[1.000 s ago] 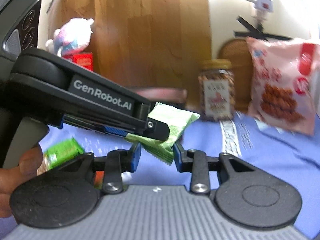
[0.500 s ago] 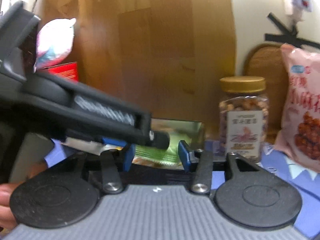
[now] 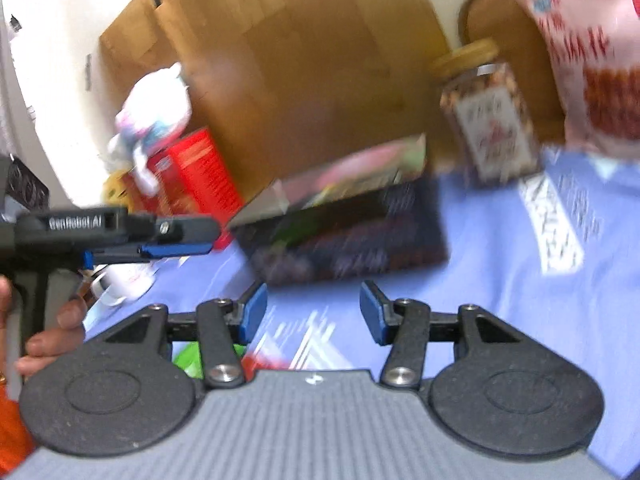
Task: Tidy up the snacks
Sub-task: 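Grasp the green snack bag with the left tool and lift it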
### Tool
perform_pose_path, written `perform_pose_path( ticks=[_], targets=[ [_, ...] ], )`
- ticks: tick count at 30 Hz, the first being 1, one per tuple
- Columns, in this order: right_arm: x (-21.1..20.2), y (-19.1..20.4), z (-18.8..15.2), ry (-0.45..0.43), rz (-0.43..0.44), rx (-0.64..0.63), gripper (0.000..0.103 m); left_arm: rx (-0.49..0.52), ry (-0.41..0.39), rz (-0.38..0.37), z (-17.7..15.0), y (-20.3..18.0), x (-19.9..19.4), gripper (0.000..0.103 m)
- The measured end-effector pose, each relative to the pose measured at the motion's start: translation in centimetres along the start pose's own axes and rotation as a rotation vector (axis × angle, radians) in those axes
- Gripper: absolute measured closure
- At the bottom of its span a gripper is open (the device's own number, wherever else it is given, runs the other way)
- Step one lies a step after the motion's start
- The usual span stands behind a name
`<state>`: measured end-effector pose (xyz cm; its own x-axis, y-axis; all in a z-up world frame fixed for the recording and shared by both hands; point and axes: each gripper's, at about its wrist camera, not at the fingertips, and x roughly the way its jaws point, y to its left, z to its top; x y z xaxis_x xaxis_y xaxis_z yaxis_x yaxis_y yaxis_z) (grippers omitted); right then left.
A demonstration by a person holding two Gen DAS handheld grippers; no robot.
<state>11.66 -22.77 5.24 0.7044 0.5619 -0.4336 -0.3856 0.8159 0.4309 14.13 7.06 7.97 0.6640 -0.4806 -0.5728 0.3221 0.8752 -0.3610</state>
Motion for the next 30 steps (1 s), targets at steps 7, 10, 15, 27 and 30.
perform_pose_path(
  ticks=[7,10,15,27,30],
  targets=[
    [0.9,3.1,-1.5,0.089,0.077,0.003,0.049,-0.222,0.028,0.091,-4.3,5.6,-2.0,0.053],
    [2.6,4.7,-1.5,0.16,0.171,0.046,0.049,-0.264,0.035,0.041,-5.4,6.2,-2.2,0.053],
    [7.1,6.4,-2.6,0.292,0.178,0.113,0.059,-0.249,0.049,0.049,-5.5,5.8,-0.6,0.054],
    [7.9,8.6,-2.5,0.198,0.088,-0.014,0.072,-0.252,-0.035,0.002,-3.3,4.3,-1.6,0.066],
    [6.5,8.5,-0.5,0.102,0.073,-0.045,0.072,-0.205,-0.08,-0.019,-0.4,2.7,-1.5,0.066]
  ],
)
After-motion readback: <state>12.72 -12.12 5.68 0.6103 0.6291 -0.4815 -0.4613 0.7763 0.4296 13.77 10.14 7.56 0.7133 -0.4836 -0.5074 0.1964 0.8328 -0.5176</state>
